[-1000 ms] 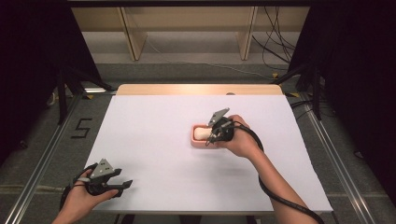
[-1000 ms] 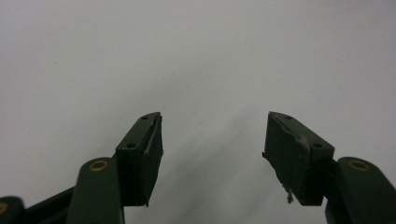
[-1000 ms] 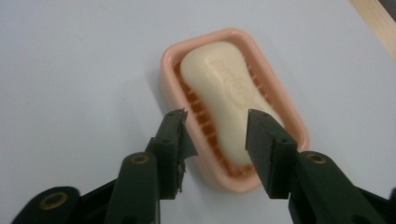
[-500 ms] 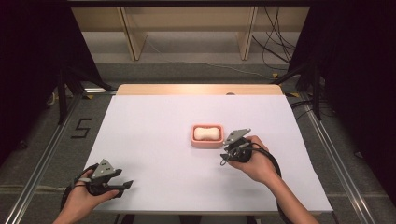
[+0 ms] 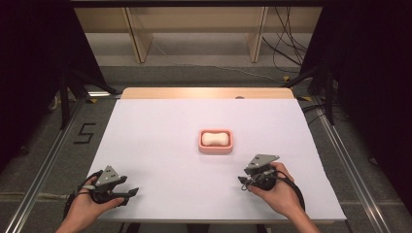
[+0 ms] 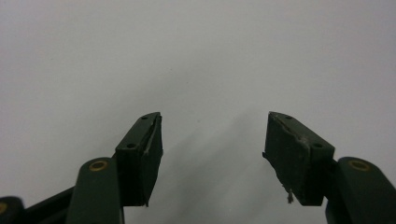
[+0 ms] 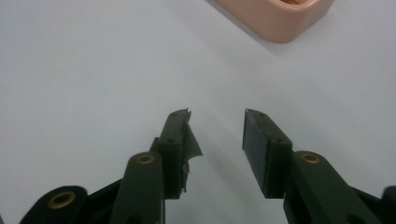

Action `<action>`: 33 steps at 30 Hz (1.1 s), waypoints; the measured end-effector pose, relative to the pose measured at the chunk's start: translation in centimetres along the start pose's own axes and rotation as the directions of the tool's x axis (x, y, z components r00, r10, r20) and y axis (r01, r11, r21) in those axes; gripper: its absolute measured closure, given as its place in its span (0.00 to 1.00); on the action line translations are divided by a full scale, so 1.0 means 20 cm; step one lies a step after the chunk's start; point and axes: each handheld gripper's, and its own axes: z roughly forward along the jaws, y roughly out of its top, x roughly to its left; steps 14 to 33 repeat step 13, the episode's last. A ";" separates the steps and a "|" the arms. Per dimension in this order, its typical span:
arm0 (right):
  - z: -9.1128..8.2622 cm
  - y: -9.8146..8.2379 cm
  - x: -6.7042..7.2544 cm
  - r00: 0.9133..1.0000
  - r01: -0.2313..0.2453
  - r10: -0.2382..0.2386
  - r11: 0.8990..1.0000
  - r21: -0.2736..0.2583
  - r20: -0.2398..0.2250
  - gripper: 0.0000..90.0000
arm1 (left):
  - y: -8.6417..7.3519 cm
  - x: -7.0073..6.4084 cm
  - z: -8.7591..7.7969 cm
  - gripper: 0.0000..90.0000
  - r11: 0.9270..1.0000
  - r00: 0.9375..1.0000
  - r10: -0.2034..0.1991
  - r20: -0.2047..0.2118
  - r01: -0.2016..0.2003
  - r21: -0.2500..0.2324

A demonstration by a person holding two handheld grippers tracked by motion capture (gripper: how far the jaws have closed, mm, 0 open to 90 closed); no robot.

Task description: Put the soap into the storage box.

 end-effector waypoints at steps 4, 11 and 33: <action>-0.04 -0.04 -0.02 0.997 -0.070 0.070 0.998 -0.006 0.012 0.66 | 0.00 0.00 0.00 0.41 1.000 1.000 0.003 0.004 -0.003 -0.009; -0.04 -0.05 -0.03 0.995 -0.101 0.102 0.994 -0.041 0.016 0.62 | 0.00 0.00 0.00 0.41 1.000 1.000 -0.003 0.010 0.004 -0.010; -0.03 -0.05 -0.03 0.994 -0.111 0.112 0.993 -0.049 0.016 0.62 | 0.00 -0.01 0.01 0.41 0.999 0.999 -0.036 0.012 0.036 -0.037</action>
